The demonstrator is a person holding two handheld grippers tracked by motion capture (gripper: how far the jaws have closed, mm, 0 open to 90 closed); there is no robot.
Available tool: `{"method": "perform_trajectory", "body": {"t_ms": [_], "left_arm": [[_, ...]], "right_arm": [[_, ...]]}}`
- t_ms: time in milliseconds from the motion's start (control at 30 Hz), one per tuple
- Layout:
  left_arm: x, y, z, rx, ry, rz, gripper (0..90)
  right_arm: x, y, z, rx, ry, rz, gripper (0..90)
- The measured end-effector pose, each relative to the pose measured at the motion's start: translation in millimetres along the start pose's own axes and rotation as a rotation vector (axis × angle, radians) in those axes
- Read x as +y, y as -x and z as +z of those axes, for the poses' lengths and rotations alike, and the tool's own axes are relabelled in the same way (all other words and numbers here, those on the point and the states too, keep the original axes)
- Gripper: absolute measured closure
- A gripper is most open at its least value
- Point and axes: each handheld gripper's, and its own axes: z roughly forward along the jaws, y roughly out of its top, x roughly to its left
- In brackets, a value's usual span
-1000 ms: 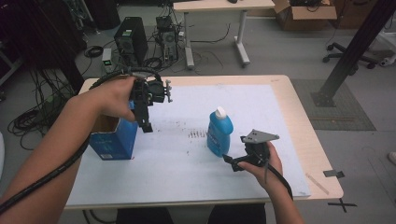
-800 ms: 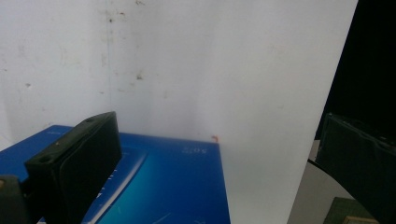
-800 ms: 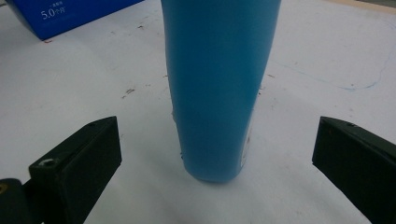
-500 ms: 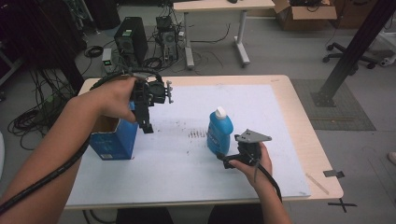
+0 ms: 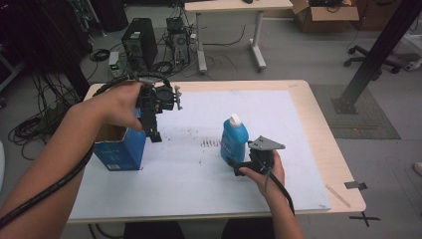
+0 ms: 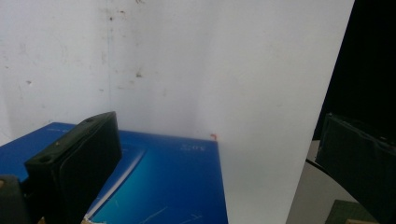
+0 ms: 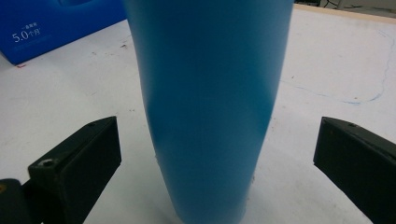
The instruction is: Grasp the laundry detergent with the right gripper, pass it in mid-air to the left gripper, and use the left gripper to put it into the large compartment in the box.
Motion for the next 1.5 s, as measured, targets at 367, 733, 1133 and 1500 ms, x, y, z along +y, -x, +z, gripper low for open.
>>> {"method": "perform_trajectory", "body": {"t_ms": [367, 733, 1133, 1500], "left_arm": [[-7.5, 1.2, 2.5, -0.003, 0.007, -0.011, 0.4], [-8.7, 4.5, 4.3, -0.005, 0.009, 0.0, 0.4], [-1.7, 10.0, 6.0, -0.004, 0.012, 0.032, 0.3], [-4.1, 9.7, 8.0, -0.005, 0.013, 0.018, 0.4]], "right_arm": [[0.9, -4.7, 8.7, -0.021, 0.026, 0.006, 0.6], [0.7, -8.2, 14.5, -0.042, 0.031, -0.007, 0.5], [2.6, -10.1, 18.5, -0.084, 0.088, 0.03, 1.8], [-1.5, -9.5, 19.8, -0.112, 0.102, 0.05, 10.7]]}}
